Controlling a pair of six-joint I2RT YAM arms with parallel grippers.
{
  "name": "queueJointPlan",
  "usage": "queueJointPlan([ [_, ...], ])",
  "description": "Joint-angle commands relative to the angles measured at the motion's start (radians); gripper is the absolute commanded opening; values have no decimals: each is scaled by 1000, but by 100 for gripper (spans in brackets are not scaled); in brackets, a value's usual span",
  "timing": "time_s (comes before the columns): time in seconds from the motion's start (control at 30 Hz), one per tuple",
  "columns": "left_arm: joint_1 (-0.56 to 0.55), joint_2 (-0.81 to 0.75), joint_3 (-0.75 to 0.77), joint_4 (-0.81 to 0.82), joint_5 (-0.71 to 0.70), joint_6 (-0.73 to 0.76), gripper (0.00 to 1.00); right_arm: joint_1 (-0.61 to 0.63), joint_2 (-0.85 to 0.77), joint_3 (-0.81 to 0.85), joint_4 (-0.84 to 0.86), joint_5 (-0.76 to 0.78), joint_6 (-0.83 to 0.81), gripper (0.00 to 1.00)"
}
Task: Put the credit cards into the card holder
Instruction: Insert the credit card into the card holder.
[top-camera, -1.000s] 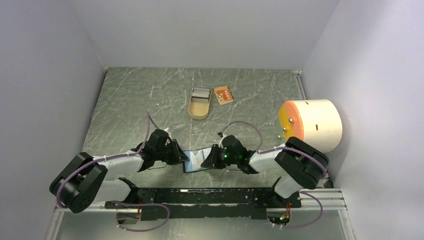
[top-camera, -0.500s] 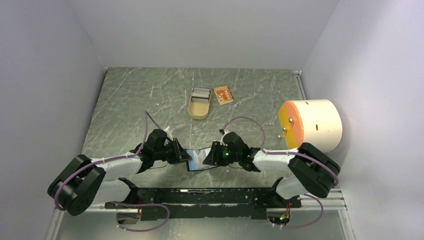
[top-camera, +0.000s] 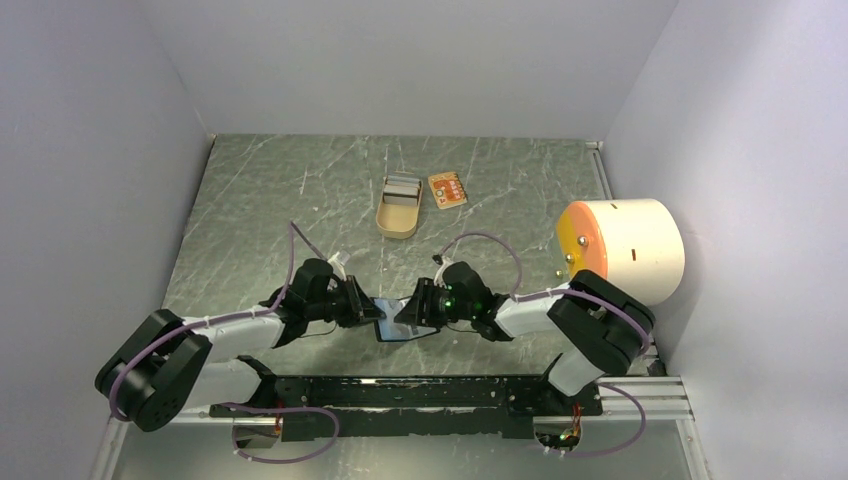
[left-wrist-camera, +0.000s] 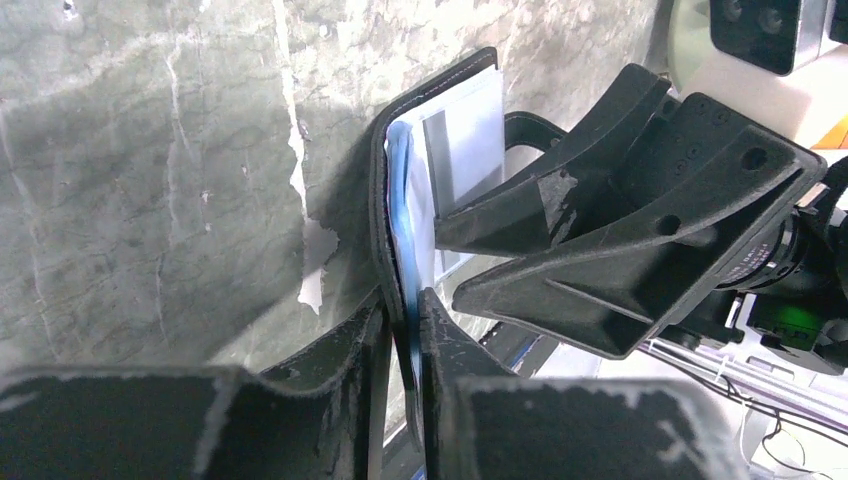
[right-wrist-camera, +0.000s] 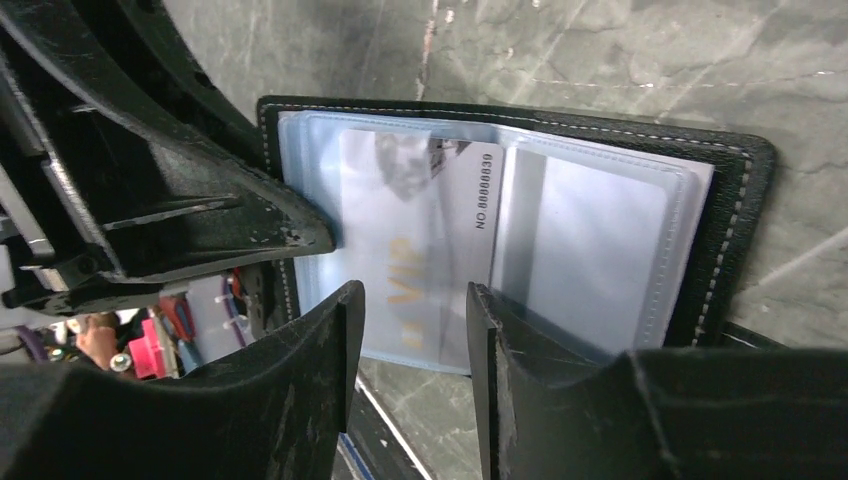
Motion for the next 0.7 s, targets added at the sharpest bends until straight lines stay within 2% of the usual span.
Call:
queueJointPlan([
  [0.0, 3, 17, -5, 61, 36, 5, 22, -3, 5, -25, 149, -37, 41, 45],
  [0.17, 3, 34, 11, 50, 34, 14, 30, -3, -27, -26, 108, -10, 25, 44],
  [0.37, 4, 44, 38, -36, -22, 33, 24, -6, -67, 9, -55, 110, -11, 48],
  [0.67, 3, 70, 8, -12, -24, 31, 29, -1, 26, 48, -62, 114, -8, 50],
])
